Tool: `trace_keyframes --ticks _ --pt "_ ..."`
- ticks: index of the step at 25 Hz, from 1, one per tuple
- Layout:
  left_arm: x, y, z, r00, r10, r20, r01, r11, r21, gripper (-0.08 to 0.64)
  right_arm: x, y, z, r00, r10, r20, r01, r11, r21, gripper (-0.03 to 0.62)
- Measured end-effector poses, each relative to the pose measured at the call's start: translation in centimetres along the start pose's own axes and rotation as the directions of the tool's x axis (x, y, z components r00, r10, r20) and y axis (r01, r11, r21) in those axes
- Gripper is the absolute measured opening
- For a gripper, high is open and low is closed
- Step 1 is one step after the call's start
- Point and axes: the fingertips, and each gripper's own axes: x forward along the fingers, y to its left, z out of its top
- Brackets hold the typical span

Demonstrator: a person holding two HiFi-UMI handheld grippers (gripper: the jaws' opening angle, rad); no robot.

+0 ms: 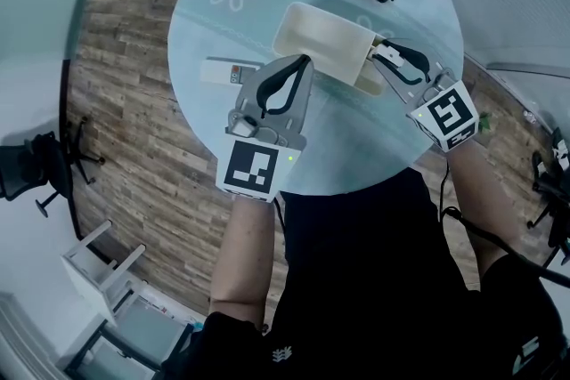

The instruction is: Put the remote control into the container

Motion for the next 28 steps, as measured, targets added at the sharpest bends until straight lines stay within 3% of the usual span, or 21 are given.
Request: trace_keyframes --ticks 15,28 --pt "-1.3 0.1 1.2 1.000 0.021 0.015 -0.021 1.000 0.008 0.002 -1.3 -1.0 2.7 0.998 -0.042 0.055 0.043 0.999 -0.005 0.169" --pt "-3.7 -0.3 5.6 0.998 0.035 0.057 -0.038 0.998 0.058 0.002 -4.9 -1.1 8.4 0.982 -0.087 0.168 0.092 0.995 -0.025 0.173"
